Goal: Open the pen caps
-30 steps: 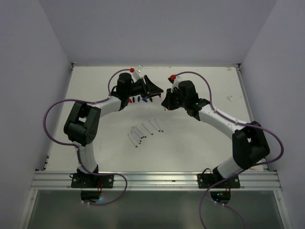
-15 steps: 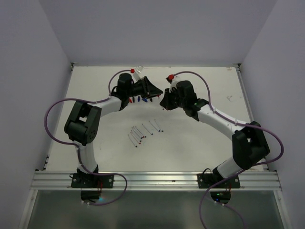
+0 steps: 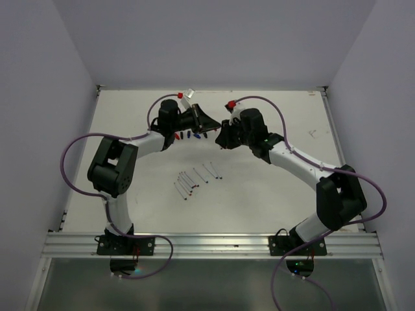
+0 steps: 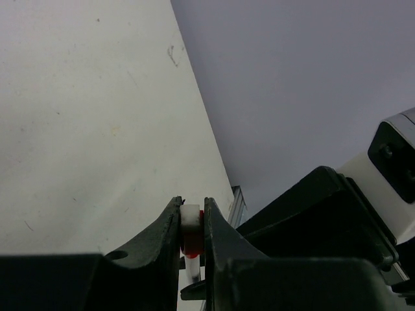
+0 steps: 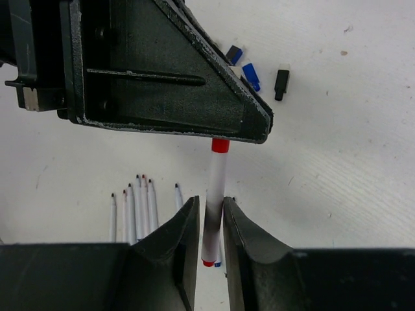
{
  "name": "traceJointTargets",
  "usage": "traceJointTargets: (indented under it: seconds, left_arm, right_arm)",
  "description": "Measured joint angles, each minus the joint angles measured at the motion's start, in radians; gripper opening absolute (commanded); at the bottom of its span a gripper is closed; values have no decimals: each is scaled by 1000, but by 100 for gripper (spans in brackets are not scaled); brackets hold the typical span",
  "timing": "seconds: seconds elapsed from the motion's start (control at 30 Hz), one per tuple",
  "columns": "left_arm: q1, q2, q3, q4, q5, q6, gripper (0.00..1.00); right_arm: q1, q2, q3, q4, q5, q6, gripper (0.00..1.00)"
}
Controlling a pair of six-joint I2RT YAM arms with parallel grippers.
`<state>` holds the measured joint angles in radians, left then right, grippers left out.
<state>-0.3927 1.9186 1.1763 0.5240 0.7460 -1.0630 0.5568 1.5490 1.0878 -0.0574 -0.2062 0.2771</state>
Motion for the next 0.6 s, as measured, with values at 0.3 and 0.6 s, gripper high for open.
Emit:
traceJointTargets:
  seconds: [0.3,0.6]
  left_arm:
    - [41,0,-71,272,96,-161,0]
    - [72,2,-98,415,127,-250,0]
  right_arm:
    - [-115,16,-4,109,-303,90,20]
    - [-146,129,-23,404,-553,292,23]
